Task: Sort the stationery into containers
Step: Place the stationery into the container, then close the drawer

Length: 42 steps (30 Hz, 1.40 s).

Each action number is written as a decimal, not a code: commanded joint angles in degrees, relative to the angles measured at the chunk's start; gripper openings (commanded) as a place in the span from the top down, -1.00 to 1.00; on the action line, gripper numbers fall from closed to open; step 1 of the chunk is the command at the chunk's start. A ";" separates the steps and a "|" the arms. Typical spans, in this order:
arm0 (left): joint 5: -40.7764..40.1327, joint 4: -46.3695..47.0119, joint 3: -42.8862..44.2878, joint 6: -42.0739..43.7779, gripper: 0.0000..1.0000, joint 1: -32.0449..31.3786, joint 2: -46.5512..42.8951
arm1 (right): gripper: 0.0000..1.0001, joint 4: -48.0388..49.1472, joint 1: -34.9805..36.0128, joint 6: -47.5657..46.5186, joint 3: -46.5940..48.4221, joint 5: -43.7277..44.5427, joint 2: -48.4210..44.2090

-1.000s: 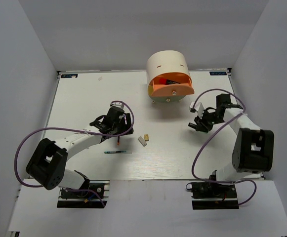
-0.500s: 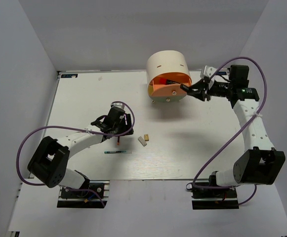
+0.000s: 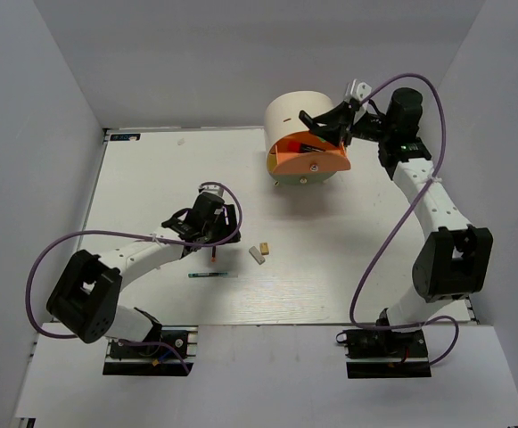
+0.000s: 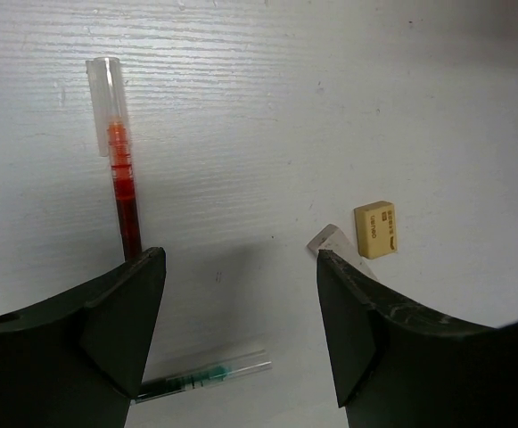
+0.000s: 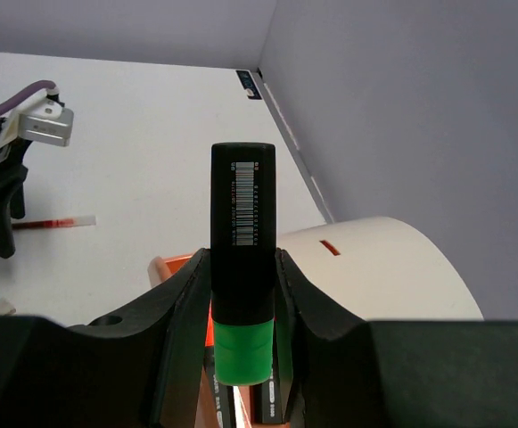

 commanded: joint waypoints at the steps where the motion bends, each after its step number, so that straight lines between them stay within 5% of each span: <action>1: -1.01 -0.26 -0.81 -0.08 -0.57 0.12 -2.73 | 0.63 4.88 0.82 3.64 3.00 1.54 2.03; 9: -1.54 -0.26 -1.43 -0.08 -0.57 0.12 -3.26 | 0.06 1.63 1.79 -0.05 2.91 4.45 4.50; 16: -1.54 -0.26 -0.90 -0.08 -0.57 0.12 -2.73 | -0.05 0.84 1.78 -0.58 2.21 4.54 3.53; 18: -1.54 -0.26 -0.90 -0.08 -0.57 0.12 -2.73 | 0.09 1.62 1.61 -0.05 2.12 4.63 2.57; 19: -1.54 -0.26 -0.90 -0.08 -0.57 0.12 -2.73 | 0.40 2.24 1.26 1.43 1.51 4.37 2.13; 22: -1.54 -0.26 -0.90 -0.08 -0.57 0.12 -2.73 | 0.87 1.90 1.26 2.41 0.89 1.05 0.03; 24: -1.54 -0.26 -0.90 -0.08 -0.57 0.12 -2.73 | 0.98 0.32 1.17 1.01 1.15 -1.77 -0.86; 29: -1.54 -0.26 -0.90 -0.08 -0.57 0.12 -1.67 | 1.00 -41.81 2.14 -27.55 10.37 -10.68 1.86; 35: -1.01 0.26 -0.90 -0.08 -0.57 0.12 -1.67 | 1.00 -49.08 3.37 -37.66 5.64 1.16 -0.16; 42: -1.01 0.26 -0.90 -0.08 -0.57 0.12 -1.67 | 1.00 -39.26 4.24 -32.24 0.90 13.22 -0.25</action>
